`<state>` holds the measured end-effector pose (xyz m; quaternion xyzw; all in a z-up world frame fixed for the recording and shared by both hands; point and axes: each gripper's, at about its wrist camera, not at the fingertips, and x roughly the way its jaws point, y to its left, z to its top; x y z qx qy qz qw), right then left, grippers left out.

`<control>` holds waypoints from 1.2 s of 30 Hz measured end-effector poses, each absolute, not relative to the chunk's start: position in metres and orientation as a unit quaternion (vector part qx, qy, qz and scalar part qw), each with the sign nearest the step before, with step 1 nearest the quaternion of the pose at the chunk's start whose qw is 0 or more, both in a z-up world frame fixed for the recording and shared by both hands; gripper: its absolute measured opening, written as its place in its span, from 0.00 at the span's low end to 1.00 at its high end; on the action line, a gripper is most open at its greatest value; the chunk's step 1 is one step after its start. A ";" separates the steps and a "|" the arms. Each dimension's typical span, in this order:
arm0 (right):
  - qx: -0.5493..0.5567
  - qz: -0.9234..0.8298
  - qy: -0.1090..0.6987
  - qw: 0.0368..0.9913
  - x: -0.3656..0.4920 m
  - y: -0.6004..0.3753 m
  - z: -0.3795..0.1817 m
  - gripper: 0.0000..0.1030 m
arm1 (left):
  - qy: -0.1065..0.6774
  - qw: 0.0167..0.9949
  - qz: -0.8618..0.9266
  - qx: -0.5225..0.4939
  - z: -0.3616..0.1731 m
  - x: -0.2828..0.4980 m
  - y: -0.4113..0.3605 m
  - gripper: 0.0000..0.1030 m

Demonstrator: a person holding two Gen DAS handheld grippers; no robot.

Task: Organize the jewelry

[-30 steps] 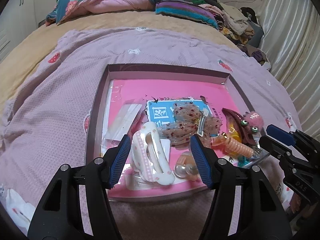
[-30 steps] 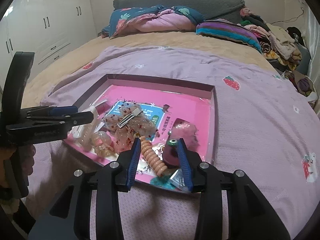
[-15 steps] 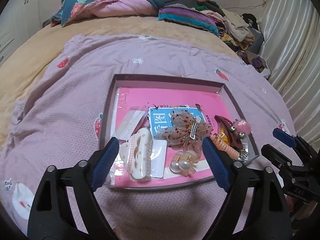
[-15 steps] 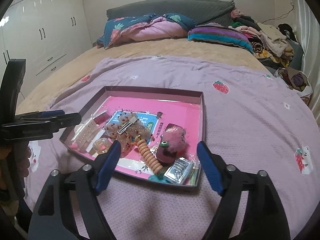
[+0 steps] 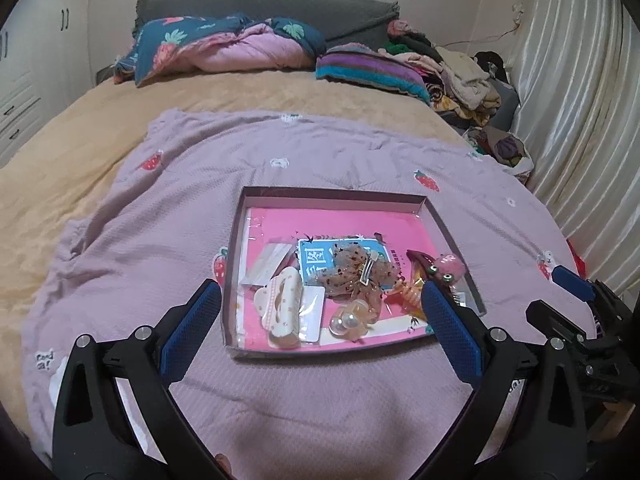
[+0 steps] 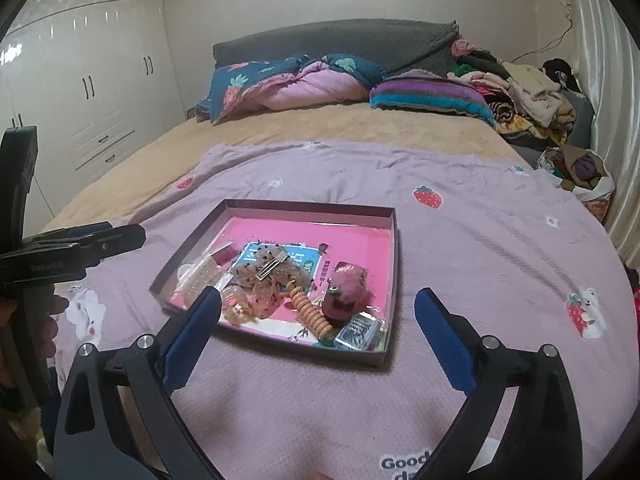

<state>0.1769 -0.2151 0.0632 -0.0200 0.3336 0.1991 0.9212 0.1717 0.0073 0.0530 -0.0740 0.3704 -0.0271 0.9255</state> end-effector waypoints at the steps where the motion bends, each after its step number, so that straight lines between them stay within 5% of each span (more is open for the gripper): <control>1: -0.020 0.198 0.332 0.922 0.173 -0.216 0.065 0.95 | 0.368 0.927 -0.026 -0.073 0.054 0.168 0.007 0.91; 36: 0.002 0.185 0.351 0.918 0.083 -0.228 0.013 0.96 | 0.359 0.932 -0.010 -0.055 -0.002 0.069 0.000 0.91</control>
